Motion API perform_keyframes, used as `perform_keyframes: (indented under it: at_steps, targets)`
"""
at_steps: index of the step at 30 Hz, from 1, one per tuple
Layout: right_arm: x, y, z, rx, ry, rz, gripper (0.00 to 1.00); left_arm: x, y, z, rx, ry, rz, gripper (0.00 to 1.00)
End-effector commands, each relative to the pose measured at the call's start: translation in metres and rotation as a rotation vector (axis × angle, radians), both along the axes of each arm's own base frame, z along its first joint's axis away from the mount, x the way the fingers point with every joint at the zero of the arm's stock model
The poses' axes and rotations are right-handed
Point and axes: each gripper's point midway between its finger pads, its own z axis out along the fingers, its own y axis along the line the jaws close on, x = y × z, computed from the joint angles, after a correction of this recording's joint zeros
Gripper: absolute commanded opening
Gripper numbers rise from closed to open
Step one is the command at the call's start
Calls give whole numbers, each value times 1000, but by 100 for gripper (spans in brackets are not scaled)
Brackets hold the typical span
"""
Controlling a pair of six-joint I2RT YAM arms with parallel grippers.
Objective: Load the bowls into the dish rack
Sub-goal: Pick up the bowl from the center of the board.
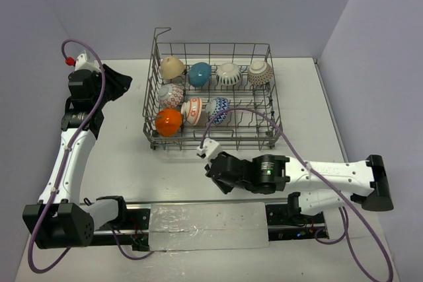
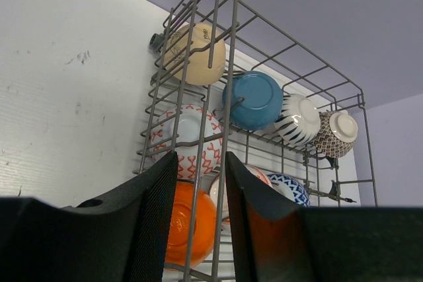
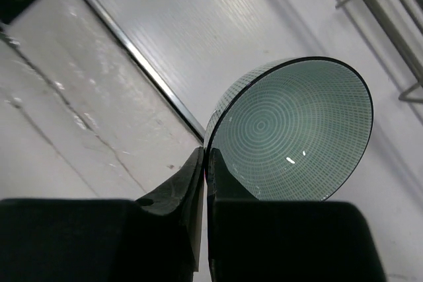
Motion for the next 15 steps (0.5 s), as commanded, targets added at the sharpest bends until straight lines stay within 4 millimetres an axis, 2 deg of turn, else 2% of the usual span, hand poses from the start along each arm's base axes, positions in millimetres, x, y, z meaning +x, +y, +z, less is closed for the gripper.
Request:
perform_keyframes:
  at_steps: [1, 5, 9, 11, 15]
  targets:
    - [-1, 31, 89, 309, -71, 69, 0, -2, -5, 12, -8, -45, -19, 40]
    - [-6, 36, 149, 519, -119, 124, 0, -1, -4, 11, -6, -44, -15, 40]
    - [1, 21, 201, 678, -207, 101, 0, 0, -5, 10, -8, -42, -19, 40]
    - [11, 15, 217, 718, -256, 52, 0, -1, -5, 10, -9, -44, -20, 40]
    - [41, -2, 226, 685, -384, -96, 0, -1, -4, 10, -4, -43, -17, 40]
